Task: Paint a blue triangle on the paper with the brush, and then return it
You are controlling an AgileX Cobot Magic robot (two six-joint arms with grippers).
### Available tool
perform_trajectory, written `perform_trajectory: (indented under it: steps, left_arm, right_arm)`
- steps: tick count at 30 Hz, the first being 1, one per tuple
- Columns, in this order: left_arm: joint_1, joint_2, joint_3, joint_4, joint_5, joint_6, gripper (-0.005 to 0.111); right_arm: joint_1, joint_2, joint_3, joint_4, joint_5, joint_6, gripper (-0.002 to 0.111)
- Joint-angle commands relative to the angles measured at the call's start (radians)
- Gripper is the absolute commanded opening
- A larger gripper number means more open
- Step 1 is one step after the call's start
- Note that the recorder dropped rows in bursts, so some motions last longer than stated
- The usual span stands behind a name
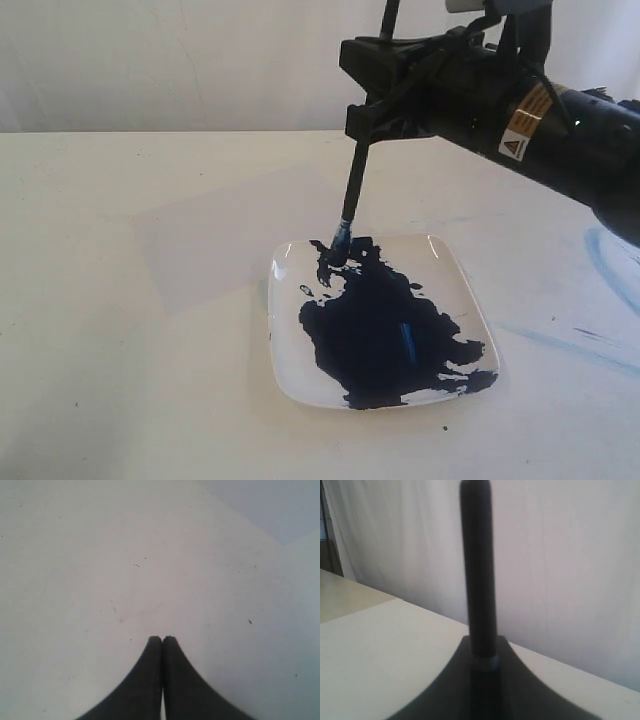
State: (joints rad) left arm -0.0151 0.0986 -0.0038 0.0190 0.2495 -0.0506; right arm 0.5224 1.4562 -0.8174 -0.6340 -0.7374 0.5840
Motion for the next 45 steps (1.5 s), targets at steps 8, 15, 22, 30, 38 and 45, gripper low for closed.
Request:
perform_trajectory:
  steps: [8, 15, 22, 30, 38, 45]
  left_arm:
    - [-0.008, 0.005, 0.004, -0.003, -0.597, 0.002, 0.000]
    - [-0.008, 0.005, 0.004, -0.003, -0.891, -0.214, 0.000]
    - [-0.008, 0.014, 0.004, 0.060, -0.961, -0.437, 0.000]
    - [-0.008, 0.363, -0.342, 0.048, -0.575, -0.358, 0.000]
    - [-0.020, 0.962, -0.779, 0.510, -0.335, -0.710, 0.000]
    - [-0.028, 1.291, -0.975, 1.117, -0.655, -1.285, 0.000]
  right_arm:
    - [-0.006, -0.038, 0.001, -0.095, 0.001, 0.052, 0.000]
    - [-0.006, -0.038, 0.001, -0.095, 0.009, 0.050, 0.000]
    - [-0.006, -0.033, 0.001, -0.093, 0.039, 0.050, 0.000]
    - [-0.006, -0.033, 0.001, -0.042, 0.036, 0.021, 0.000]
    - [-0.006, -0.033, 0.001, -0.042, 0.036, 0.021, 0.000]
    - [-0.006, -0.033, 0.001, -0.042, 0.041, 0.021, 0.000]
